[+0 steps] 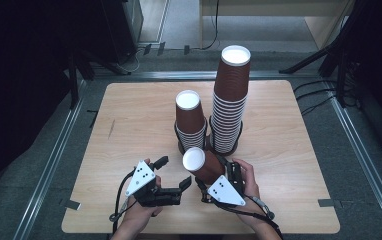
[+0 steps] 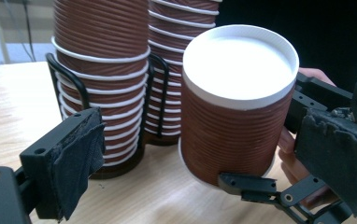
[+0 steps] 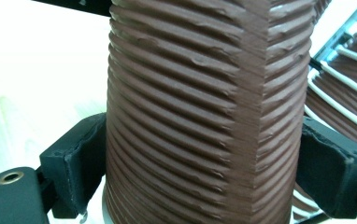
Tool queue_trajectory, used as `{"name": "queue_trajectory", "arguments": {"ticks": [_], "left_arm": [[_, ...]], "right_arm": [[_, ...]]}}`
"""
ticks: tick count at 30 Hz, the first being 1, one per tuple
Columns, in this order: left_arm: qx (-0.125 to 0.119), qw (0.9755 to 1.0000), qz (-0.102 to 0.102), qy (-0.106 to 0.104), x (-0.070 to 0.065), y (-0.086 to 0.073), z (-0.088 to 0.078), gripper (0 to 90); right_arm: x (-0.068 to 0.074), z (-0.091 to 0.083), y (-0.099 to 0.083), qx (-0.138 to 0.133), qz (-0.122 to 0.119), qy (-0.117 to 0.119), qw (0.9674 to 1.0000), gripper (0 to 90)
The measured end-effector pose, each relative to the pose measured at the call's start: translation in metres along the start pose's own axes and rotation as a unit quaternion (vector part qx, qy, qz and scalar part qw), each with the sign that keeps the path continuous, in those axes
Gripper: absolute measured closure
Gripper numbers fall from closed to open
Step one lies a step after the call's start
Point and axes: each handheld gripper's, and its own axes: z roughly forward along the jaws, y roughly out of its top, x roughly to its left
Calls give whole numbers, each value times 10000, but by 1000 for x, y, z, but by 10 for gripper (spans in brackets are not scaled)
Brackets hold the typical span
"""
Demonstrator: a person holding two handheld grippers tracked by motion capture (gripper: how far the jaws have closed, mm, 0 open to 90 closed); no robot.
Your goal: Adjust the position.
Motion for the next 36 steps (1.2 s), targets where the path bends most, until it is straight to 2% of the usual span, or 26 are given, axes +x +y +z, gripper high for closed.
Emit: {"name": "queue_trajectory", "arguments": {"ticks": [4, 6, 8, 12, 18, 22, 28, 33, 36], "left_arm": [[49, 9999, -39, -102, -1, 1, 0, 25], [95, 9999, -37, -77, -3, 1, 1, 27], [137, 9999, -29, -77, -4, 1, 2, 58], [131, 9997, -44, -195, -5, 1, 2, 58], [183, 9996, -46, -207, -5, 1, 2, 62], [240, 9994, -63, -233, -5, 0, 4, 63], [295, 9992, -46, -260, -6, -1, 6, 66], [328, 9990, -44, -307, -6, -1, 6, 75], [369, 9989, -79, -286, -6, -2, 6, 135]], "right_arm": [[3, 0, 0, -30, -142, 107, 9998, 114], [5, 0, 0, -19, -199, 163, 9997, 114], [7, 1, 0, -26, -239, 201, 9995, 114], [9, 0, 1, -86, -256, 242, 9993, 114], [13, 0, 1, -139, -392, 329, 9986, 114], [17, 1, 0, -73, -619, 321, 9975, 114], [20, 1, 1, -127, -636, 451, 9969, 114], [21, 1, 0, -148, -689, 439, 9965, 114], [22, 1, 0, -139, -743, 428, 9962, 114]]}}
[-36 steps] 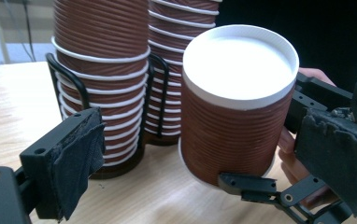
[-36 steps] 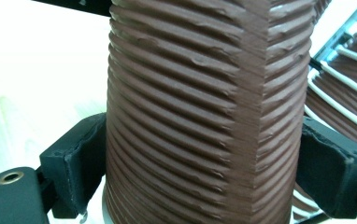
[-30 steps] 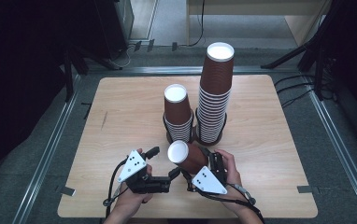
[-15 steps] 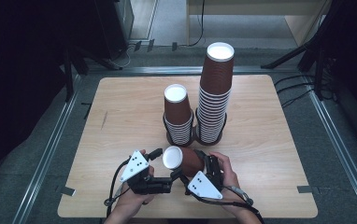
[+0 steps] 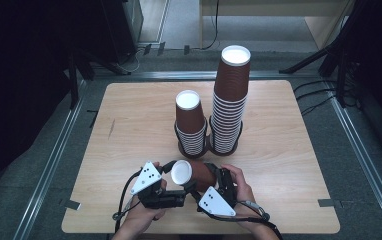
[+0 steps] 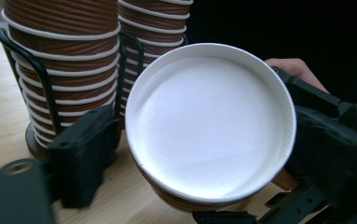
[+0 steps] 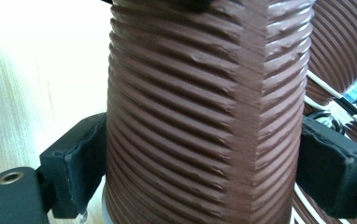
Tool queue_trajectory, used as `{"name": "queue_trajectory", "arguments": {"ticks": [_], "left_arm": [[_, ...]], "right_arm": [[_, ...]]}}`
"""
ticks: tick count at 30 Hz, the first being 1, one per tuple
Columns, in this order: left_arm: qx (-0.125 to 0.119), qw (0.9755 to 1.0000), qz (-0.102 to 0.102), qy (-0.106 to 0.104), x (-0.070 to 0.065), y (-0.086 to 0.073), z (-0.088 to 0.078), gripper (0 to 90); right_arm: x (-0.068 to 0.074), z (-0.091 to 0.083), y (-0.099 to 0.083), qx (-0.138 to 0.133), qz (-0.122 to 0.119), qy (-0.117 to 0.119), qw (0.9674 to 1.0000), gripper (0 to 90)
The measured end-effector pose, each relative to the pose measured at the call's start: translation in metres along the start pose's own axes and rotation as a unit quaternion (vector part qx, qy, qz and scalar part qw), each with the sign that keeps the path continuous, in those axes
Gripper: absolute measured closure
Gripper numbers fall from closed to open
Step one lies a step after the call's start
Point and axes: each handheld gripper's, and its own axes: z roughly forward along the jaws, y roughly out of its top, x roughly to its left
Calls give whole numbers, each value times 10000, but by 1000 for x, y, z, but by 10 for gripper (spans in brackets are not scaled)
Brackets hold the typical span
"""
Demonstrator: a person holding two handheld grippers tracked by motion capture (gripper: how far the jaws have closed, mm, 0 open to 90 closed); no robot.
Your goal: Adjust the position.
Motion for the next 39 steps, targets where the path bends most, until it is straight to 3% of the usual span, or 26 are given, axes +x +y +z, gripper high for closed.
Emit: {"name": "queue_trajectory", "arguments": {"ticks": [9, 20, 23, 29, 36, 39], "left_arm": [[98, 9999, -35, -55, 2, -1, 1, 157], [129, 9997, -68, -199, 6, -1, -1, 212], [127, 9998, -44, -174, 5, -1, -1, 212], [101, 9997, 194, -117, 3, -3, 0, 216], [46, 9997, 209, -122, 3, -3, -2, 223], [3, 9998, 191, -43, 5, -2, -3, 224]], "right_arm": [[-1, -1, 0, -20, -164, -65, 9998, 114], [-1, -1, -1, 5, -158, -66, 9999, 113], [-1, -1, -1, -20, -177, -59, 9998, 113], [-1, -1, -2, 2, -165, -41, 9999, 108], [-1, 0, -2, -24, -87, -32, 10000, 89], [0, 1, -3, 135, -83, -96, 9998, 15]]}}
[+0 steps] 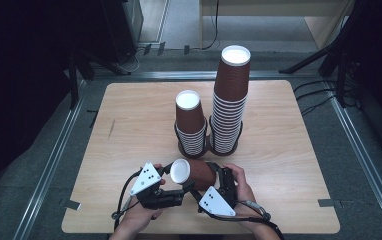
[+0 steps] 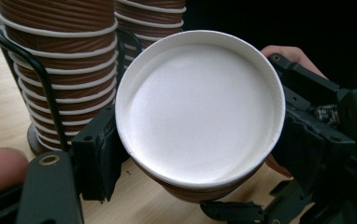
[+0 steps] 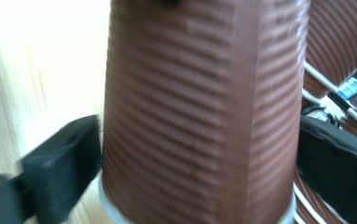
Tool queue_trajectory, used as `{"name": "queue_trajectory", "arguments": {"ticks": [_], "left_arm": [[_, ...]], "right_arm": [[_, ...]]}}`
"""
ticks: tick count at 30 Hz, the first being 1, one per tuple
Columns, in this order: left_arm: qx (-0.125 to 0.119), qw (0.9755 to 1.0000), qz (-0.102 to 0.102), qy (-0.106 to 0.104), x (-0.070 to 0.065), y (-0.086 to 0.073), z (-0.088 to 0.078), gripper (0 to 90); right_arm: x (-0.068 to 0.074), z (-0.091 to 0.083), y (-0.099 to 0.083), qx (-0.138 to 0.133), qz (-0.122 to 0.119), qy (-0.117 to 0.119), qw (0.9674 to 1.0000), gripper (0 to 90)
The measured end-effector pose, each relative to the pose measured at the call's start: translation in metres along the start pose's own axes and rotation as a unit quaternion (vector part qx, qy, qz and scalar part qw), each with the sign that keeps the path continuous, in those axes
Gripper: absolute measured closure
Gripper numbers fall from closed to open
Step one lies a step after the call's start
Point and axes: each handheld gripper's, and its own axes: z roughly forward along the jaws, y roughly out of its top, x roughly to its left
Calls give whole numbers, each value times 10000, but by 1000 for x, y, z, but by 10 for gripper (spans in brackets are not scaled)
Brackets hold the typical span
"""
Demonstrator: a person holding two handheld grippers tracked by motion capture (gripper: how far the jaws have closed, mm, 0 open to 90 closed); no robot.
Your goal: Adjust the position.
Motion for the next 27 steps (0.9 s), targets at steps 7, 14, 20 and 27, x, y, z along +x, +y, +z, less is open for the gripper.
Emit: {"name": "queue_trajectory", "arguments": {"ticks": [7, 14, 20, 27], "left_arm": [[-151, 9997, -142, 94, 8, -1, -5, 225], [-365, 9990, -41, 266, 10, -4, -8, 225], [-766, 9968, -124, 192, 12, -6, -12, 225], [-883, 9957, -89, 261, 15, -9, -13, 225]], "right_arm": [[-3, -2, -2, 113, 114, -60, 9999, 0], [-8, -14, -13, 347, 538, -211, 9977, 0], [-15, -23, -16, 371, 1302, -438, 9898, 2], [-14, -25, -12, 434, 1880, -313, 9807, 4]]}}
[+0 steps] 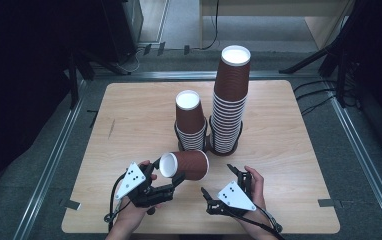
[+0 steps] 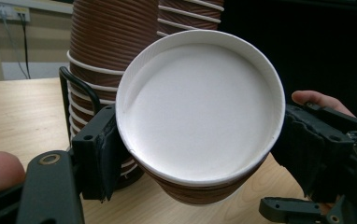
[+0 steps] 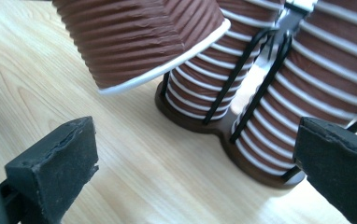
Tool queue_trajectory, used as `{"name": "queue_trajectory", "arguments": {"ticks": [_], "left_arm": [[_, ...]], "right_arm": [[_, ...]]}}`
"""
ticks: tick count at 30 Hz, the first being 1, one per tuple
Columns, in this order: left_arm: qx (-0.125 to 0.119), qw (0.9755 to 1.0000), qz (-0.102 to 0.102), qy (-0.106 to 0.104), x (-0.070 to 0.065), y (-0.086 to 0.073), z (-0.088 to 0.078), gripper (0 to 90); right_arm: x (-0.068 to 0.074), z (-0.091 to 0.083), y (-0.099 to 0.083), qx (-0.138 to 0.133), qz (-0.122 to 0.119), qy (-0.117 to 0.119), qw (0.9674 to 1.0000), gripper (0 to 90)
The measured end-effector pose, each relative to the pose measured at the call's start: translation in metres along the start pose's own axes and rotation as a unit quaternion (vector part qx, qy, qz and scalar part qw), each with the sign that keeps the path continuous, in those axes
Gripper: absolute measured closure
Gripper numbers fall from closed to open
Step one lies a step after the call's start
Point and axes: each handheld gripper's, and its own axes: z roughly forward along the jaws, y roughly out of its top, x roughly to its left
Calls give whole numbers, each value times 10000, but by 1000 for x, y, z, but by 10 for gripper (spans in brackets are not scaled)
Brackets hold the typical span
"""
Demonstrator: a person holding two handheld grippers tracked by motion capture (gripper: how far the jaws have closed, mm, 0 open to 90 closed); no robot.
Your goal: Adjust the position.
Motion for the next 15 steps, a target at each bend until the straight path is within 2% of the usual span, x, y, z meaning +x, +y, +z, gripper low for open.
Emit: {"name": "queue_trajectory", "arguments": {"ticks": [4, 7, 11, 15], "left_arm": [[21, 10000, 29, 29, 0, -3, 1, 224], [22, 10000, 76, 36, 0, -4, 3, 224], [-2, 9999, 91, 53, -1, -6, 4, 224], [-69, 10000, 53, 18, -1, -8, 5, 224]], "right_arm": [[-2, 0, 4, 17, 530, 149, 9985, 15], [-3, -1, 7, 31, 824, 125, 9965, 37], [-7, -2, 9, -64, 1300, 116, 9914, 38], [-9, -2, 9, -195, 1583, 51, 9872, 46]]}}
